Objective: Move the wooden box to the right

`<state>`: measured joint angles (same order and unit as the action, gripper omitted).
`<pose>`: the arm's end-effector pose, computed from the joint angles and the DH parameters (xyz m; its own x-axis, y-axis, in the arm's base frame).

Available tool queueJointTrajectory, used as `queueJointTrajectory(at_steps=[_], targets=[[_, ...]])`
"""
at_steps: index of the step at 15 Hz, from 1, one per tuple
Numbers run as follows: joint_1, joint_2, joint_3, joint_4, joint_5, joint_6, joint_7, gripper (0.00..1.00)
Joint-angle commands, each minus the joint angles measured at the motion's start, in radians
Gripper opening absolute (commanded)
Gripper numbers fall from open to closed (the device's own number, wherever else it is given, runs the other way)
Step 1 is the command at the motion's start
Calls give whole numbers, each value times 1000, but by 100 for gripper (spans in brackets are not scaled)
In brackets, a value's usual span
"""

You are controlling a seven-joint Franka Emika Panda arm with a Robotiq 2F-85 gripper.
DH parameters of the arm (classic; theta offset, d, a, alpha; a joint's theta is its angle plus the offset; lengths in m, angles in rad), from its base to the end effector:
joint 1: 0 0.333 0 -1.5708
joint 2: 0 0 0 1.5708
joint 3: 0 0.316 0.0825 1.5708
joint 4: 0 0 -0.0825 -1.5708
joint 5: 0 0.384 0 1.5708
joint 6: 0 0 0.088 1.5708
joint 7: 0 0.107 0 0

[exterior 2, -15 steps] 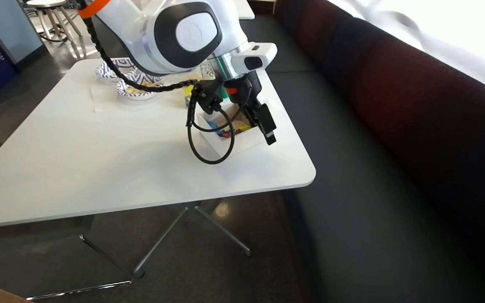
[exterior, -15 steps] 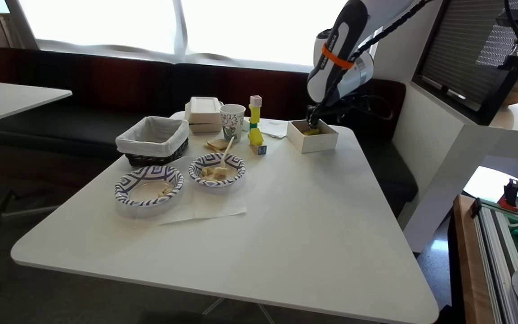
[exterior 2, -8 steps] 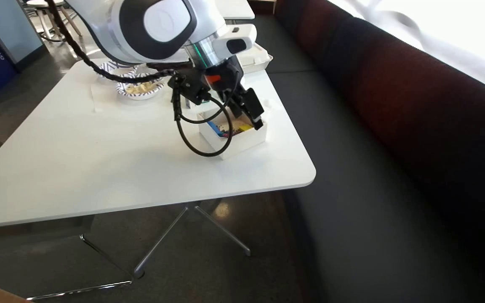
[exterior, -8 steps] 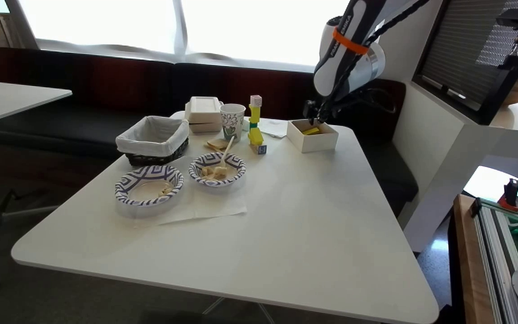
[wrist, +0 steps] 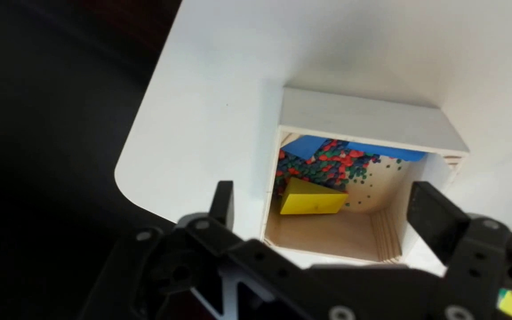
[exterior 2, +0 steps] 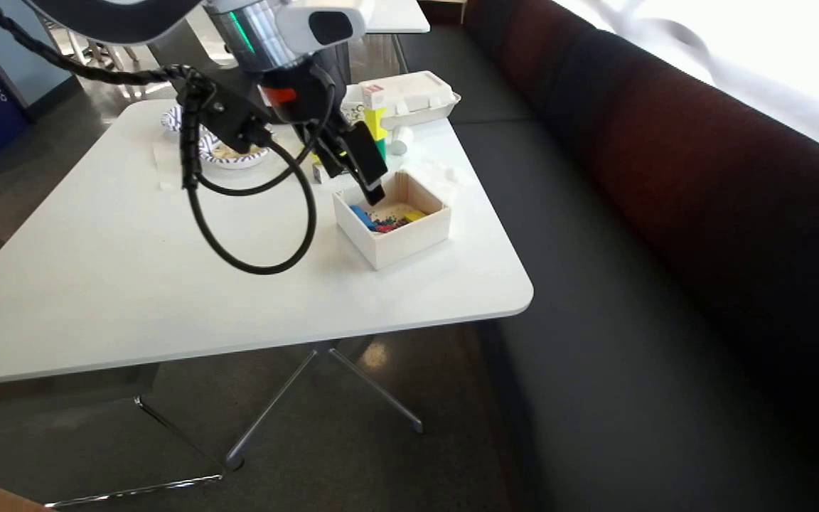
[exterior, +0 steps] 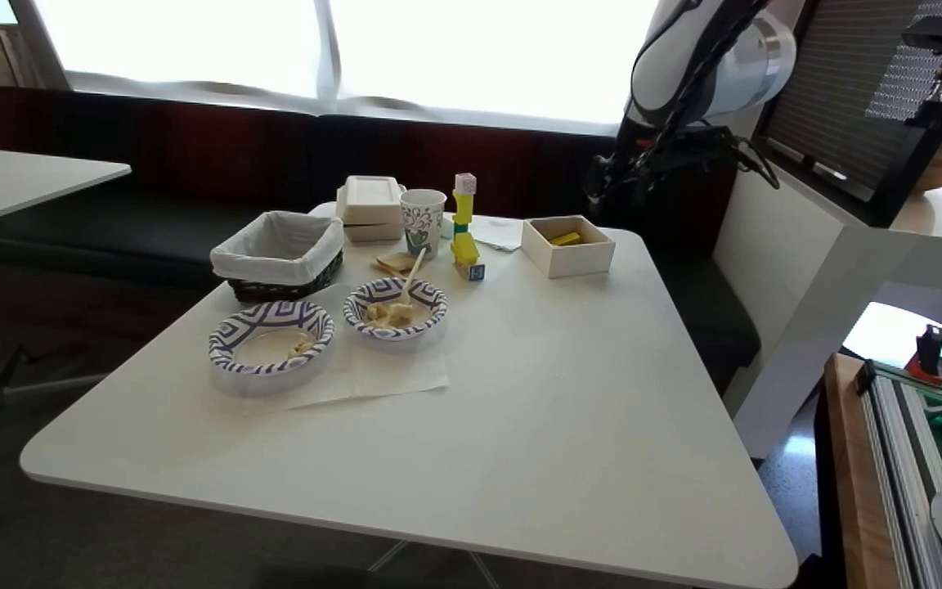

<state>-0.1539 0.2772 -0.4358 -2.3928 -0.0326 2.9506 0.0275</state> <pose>0.4406 -0.2952 0.2447 0.8217 -0.4857 0.2982 -0.5377 -0.8342 0.1227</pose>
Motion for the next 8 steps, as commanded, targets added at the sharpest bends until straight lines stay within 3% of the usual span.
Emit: queueJointTrajectory(at_steps=[1, 4, 8], targets=[[-51, -212, 36, -147, -19, -70, -43, 100], [-72, -337, 50, -217, -53, -127, -60, 100], [-121, -415, 94, -258, -215, -141, -27, 100]])
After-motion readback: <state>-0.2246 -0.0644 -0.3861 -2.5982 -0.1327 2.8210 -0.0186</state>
